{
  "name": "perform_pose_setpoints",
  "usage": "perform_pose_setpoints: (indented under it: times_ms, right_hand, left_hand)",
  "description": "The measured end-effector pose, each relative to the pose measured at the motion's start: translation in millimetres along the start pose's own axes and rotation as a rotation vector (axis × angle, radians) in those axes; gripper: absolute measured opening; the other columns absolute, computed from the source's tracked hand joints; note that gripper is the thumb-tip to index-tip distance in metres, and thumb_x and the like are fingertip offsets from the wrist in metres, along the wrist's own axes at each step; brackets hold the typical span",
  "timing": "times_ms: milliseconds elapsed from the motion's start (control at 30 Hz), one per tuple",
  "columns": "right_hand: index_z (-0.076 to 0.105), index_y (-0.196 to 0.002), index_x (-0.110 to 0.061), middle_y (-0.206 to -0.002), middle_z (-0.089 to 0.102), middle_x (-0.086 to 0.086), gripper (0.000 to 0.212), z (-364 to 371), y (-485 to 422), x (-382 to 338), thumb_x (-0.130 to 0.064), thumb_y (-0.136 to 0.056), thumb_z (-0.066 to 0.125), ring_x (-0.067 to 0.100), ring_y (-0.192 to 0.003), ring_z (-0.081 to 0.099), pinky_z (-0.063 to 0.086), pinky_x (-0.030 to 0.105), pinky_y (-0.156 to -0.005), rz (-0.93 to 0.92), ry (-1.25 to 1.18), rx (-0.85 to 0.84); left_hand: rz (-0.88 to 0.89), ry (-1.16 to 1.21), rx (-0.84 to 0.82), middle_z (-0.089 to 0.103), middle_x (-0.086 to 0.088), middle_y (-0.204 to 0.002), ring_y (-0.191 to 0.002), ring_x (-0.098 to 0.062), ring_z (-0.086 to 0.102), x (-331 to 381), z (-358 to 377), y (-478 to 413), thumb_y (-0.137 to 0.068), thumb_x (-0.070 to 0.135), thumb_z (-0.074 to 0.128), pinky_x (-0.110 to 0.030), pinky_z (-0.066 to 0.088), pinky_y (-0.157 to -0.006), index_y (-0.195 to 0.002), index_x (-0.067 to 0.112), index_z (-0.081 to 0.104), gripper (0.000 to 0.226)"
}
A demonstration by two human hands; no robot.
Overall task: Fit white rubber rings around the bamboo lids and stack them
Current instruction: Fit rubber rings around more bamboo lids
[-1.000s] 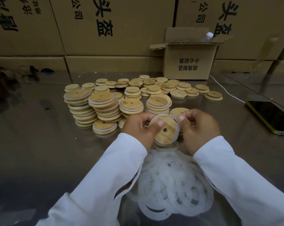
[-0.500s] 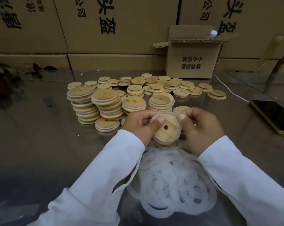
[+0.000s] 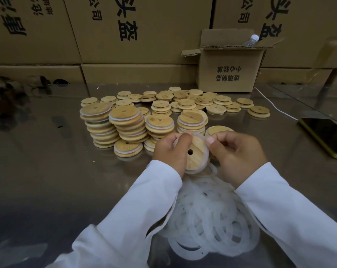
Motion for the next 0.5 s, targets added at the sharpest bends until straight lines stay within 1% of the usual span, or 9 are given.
perform_pose_setpoints:
  times_ms: [33,133,200,267,367,433,500]
  right_hand:
    - [0.062,-0.063,-0.024,-0.062,0.063,-0.008,0.026,0.6,0.3,-0.4,-0.013,-0.085,0.061,0.003,-0.057,0.056,0.048,0.017,-0.064,0.014,-0.021,0.002]
    - [0.063,-0.063,-0.023,-0.065,0.065,0.0,0.025,2.3,1.3,-0.2,-0.012,-0.086,0.06,0.018,-0.065,0.06,0.053,0.035,-0.075,0.059,-0.064,0.012]
    - [0.064,-0.063,-0.021,-0.067,0.066,0.004,0.025,2.8,0.8,-0.3,-0.012,-0.086,0.06,0.025,-0.07,0.063,0.053,0.042,-0.08,0.069,-0.077,0.019]
    - [0.063,-0.064,-0.02,-0.071,0.068,0.007,0.025,2.4,-0.3,-1.8,-0.012,-0.087,0.058,0.028,-0.073,0.064,0.054,0.044,-0.081,0.07,-0.07,0.021]
    - [0.063,-0.068,-0.019,-0.076,0.068,0.008,0.022,-0.1,-2.3,-3.0,-0.014,-0.089,0.056,0.027,-0.078,0.064,0.053,0.04,-0.079,0.046,-0.01,0.021]
    - [0.061,-0.07,-0.023,-0.076,0.067,0.002,0.022,-2.4,-2.8,-1.9,-0.017,-0.09,0.054,0.018,-0.075,0.062,0.051,0.028,-0.072,0.033,0.052,0.013]
    - [0.057,-0.069,-0.028,-0.077,0.062,-0.006,0.023,-3.9,-2.3,-1.0,-0.019,-0.09,0.054,0.005,-0.071,0.056,0.042,0.013,-0.063,0.016,0.122,0.018]
  left_hand:
    - [0.019,-0.013,0.007,0.06,0.004,-0.059,-0.072,-0.021,0.057,-0.2,-0.6,-0.5,-0.062,0.045,0.055,-0.036,0.047,-0.072,-0.053,0.024,0.063,0.024]
    - [0.066,-0.035,0.014,0.054,0.012,-0.046,-0.06,-0.013,0.052,-0.6,-1.4,-1.1,-0.064,0.043,0.055,-0.026,0.044,-0.06,-0.051,0.023,0.057,0.024]
    - [0.109,-0.04,0.015,0.053,0.014,-0.043,-0.052,-0.005,0.05,0.6,-1.6,-1.3,-0.073,0.039,0.061,-0.017,0.042,-0.053,-0.052,0.022,0.054,0.028]
    - [0.16,-0.045,0.016,0.053,0.015,-0.044,-0.049,-0.001,0.049,1.9,-1.9,-2.1,-0.085,0.028,0.061,-0.011,0.04,-0.049,-0.056,0.023,0.053,0.03]
    - [0.244,-0.03,0.006,0.054,0.011,-0.055,-0.06,-0.007,0.051,6.7,-2.6,-1.2,-0.087,0.024,0.058,-0.013,0.041,-0.054,-0.061,0.022,0.055,0.027]
    - [0.278,-0.03,-0.027,0.057,0.006,-0.065,-0.067,-0.01,0.054,9.5,-2.1,0.1,-0.088,0.024,0.057,-0.017,0.043,-0.061,-0.066,0.021,0.057,0.022]
    - [0.301,-0.038,-0.059,0.061,0.003,-0.073,-0.075,-0.013,0.057,11.5,-2.6,1.1,-0.089,0.024,0.056,-0.02,0.047,-0.066,-0.074,0.02,0.061,0.016]
Point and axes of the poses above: each hand's wrist, its own y-axis away from the middle knuckle, its own z-axis out of the palm, x = y × z, the point moved 3 cm from there along -y, towards the middle knuckle
